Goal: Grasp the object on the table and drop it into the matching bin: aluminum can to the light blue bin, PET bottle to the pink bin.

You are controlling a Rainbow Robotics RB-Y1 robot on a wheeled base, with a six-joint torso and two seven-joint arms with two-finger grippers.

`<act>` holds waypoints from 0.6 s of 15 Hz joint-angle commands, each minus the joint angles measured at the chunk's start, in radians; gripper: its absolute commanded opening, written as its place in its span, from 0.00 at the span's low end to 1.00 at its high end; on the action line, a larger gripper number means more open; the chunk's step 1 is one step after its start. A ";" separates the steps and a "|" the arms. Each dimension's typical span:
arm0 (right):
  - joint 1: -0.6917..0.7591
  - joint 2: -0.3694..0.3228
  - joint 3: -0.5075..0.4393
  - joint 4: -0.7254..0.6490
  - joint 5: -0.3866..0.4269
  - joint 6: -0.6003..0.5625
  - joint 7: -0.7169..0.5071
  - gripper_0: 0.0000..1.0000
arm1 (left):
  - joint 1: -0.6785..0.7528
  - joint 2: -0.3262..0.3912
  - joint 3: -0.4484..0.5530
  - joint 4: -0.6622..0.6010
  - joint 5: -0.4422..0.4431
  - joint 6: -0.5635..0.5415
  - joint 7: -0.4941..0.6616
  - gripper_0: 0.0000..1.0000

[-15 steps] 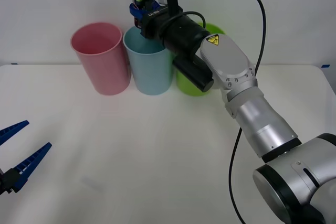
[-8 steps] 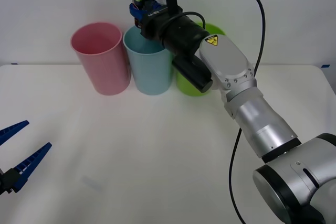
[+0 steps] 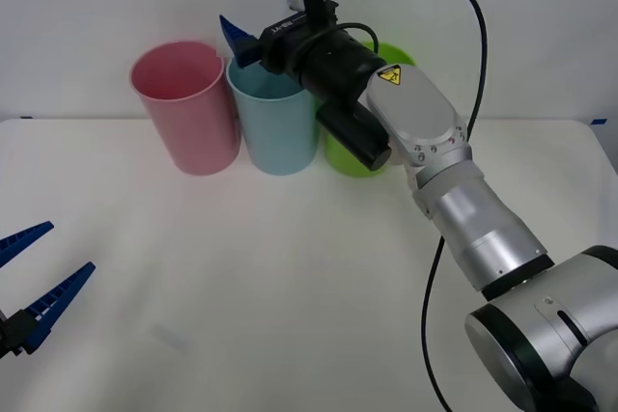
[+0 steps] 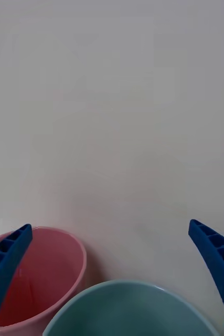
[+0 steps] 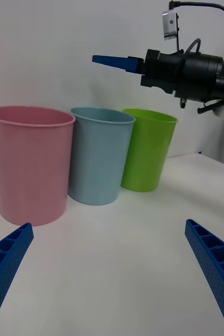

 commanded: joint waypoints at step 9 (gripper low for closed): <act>0.265 -0.162 0.049 -0.356 -0.070 -0.087 -0.006 1.00 | 0.000 0.000 0.000 0.000 0.000 0.000 0.000 1.00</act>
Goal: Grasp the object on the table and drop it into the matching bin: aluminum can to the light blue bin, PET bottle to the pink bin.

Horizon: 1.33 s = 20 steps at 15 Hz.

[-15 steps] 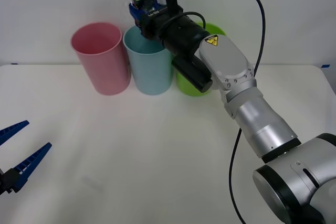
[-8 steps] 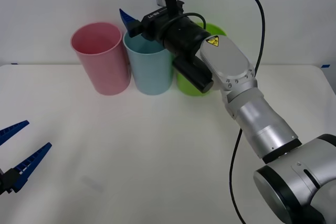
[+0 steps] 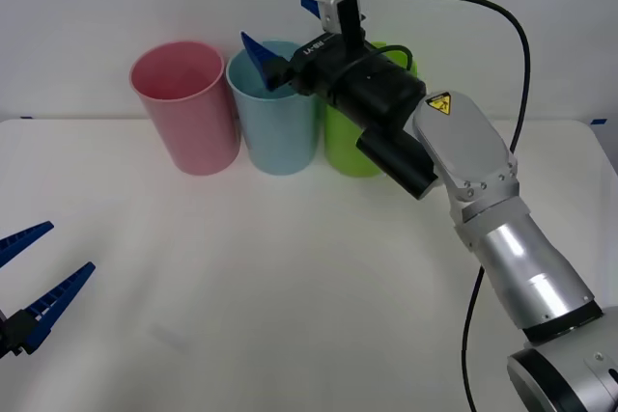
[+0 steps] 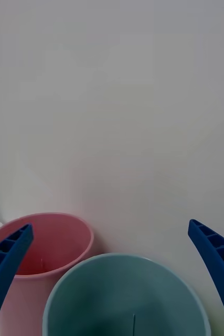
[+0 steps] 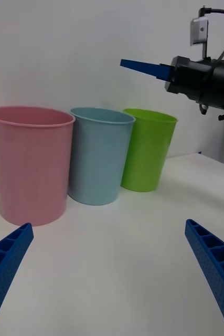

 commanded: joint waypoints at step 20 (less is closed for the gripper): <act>0.786 -0.268 -0.400 -0.434 -0.236 -0.540 0.148 1.00 | 0.000 0.000 0.000 0.000 0.000 0.000 0.000 1.00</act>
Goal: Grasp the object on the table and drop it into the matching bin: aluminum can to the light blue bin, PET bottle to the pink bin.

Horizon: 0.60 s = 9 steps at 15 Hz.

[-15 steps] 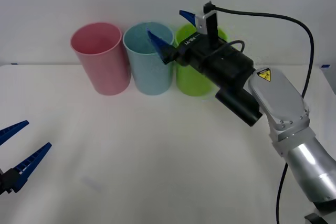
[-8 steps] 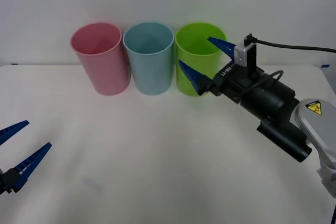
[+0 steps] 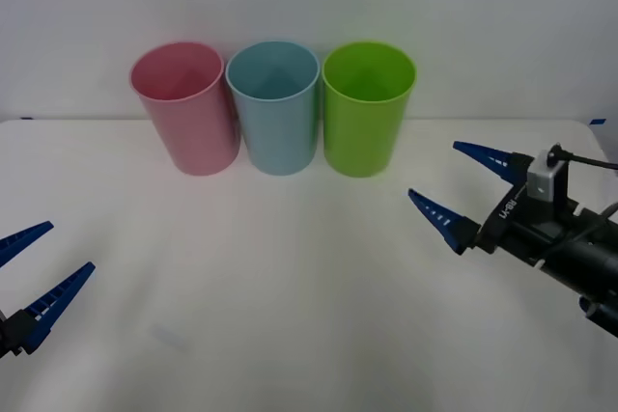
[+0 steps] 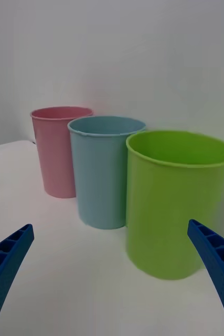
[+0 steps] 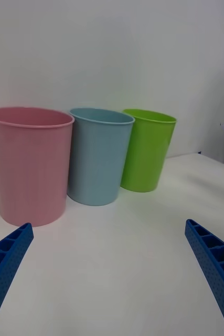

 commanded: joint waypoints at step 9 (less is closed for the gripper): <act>0.275 0.080 -0.287 -0.001 -0.069 -0.247 0.107 1.00 | 0.000 0.000 0.000 0.000 0.000 0.000 0.000 1.00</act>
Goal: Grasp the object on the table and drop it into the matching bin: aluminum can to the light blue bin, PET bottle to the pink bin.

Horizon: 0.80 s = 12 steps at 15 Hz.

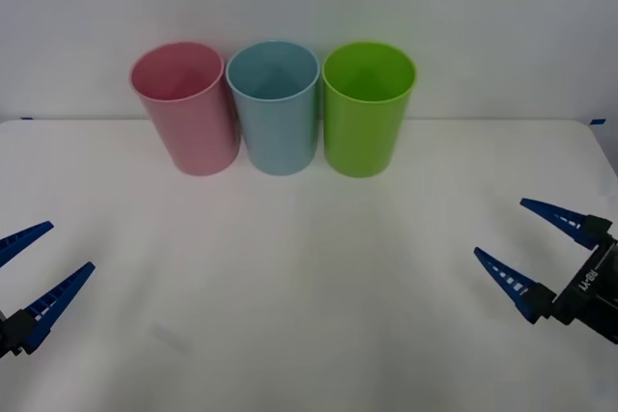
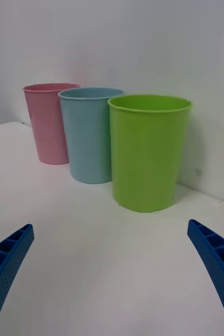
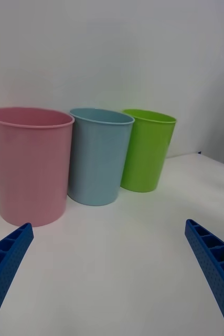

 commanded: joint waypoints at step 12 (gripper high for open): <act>0.160 -0.001 -0.095 0.002 -0.048 -0.077 0.014 1.00 | 0.000 0.000 0.000 0.000 0.000 0.000 0.000 1.00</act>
